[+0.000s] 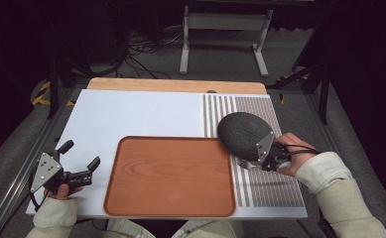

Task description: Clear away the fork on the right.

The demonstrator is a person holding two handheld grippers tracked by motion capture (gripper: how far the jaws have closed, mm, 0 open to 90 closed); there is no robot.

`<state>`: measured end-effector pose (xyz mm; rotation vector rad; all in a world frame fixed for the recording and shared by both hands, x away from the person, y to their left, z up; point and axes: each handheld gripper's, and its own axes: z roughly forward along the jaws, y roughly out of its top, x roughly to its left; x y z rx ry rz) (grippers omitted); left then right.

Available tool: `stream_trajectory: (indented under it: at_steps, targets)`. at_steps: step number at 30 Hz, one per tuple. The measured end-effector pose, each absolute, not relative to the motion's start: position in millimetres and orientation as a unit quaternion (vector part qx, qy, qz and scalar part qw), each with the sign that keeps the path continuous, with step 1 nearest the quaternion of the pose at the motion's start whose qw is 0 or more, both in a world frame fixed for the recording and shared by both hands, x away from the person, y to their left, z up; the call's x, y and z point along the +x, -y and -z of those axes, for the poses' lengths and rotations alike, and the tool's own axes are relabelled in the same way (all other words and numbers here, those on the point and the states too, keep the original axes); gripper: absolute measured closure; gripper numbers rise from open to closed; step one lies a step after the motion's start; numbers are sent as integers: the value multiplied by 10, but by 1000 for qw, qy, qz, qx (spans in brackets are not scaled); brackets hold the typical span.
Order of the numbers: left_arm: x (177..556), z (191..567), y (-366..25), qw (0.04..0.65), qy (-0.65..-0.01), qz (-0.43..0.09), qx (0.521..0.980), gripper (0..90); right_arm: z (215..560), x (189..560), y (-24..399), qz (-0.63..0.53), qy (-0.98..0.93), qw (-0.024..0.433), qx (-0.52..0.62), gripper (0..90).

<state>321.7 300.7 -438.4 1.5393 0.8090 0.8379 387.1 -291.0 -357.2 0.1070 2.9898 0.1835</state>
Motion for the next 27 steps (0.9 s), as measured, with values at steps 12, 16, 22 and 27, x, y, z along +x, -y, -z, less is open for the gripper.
stream_trajectory:
  at_steps: [12, 16, 22, 27]
  targets:
    - [3217, 4383, -3009, 570, -345, -357, 655, 5, 3365, 3870, 2804, -112, -987, 101, 63, 844]
    - [3217, 4383, -3008, 570, -345, -358, 654, 5, 3323, 3877, 2723, -126, -984, 102, 73, 844]
    - [3216, 4382, -3009, 571, -344, -358, 654, 5, 3275, 3876, 2575, -157, -976, 111, 105, 844]
    - [3217, 4381, -3012, 570, -343, -358, 655, 5, 3239, 3857, 2422, -173, -969, 109, 139, 845]
